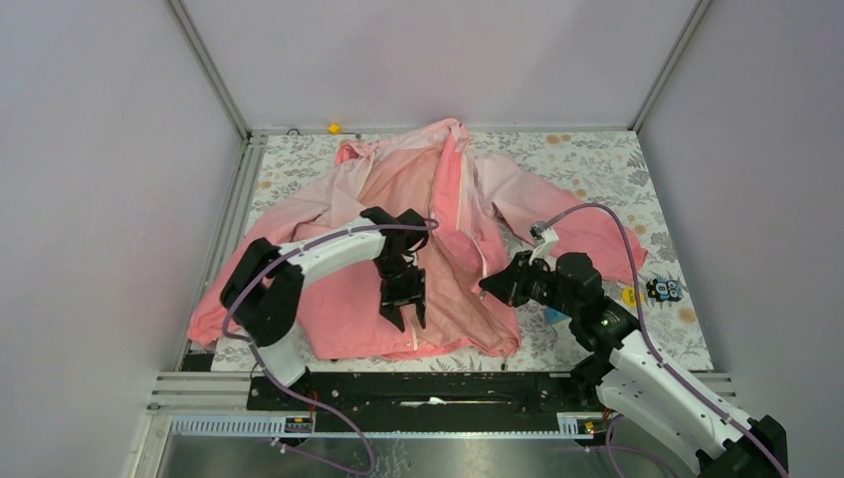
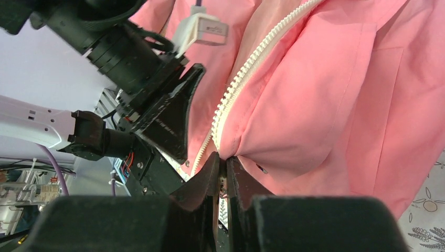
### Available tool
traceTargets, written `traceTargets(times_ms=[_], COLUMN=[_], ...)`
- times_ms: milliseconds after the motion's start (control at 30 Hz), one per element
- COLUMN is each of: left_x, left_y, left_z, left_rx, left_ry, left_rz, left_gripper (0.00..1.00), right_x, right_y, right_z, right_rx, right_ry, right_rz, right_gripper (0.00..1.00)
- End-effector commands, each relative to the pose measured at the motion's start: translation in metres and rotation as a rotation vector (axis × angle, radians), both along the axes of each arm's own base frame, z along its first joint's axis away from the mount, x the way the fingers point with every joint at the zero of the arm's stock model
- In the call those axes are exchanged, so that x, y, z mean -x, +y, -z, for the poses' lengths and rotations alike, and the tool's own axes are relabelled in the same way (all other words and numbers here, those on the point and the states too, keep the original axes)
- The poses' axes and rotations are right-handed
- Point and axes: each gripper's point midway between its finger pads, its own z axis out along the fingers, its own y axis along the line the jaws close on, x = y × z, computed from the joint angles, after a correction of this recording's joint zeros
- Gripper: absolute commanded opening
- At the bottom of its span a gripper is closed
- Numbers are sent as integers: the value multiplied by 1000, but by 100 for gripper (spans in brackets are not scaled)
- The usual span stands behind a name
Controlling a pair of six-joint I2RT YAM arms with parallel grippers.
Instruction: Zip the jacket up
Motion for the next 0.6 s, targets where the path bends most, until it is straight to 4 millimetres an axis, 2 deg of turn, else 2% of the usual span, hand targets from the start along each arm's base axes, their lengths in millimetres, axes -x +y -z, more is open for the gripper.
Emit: traceTargets(times_ms=[0, 100, 267, 400, 567], left_x=[-14, -9, -4, -3, -12], left_y=[8, 17, 27, 35, 36], left_z=[3, 12, 19, 27, 35], left_rx=[-80, -123, -169, -202, -206], left_ry=[-22, 14, 34, 32, 6], left_rz=[67, 47, 23, 20, -4], left_gripper=[47, 42, 43, 49, 48], right_x=[4, 5, 7, 7, 7], right_y=[4, 4, 5, 5, 5], right_z=[-15, -16, -15, -15, -17], right_rx=[-46, -45, -43, -43, -47], right_ry=[-47, -49, -54, -53, -56], right_rz=[-26, -30, -30, -31, -31], right_gripper=[0, 0, 0, 0, 0])
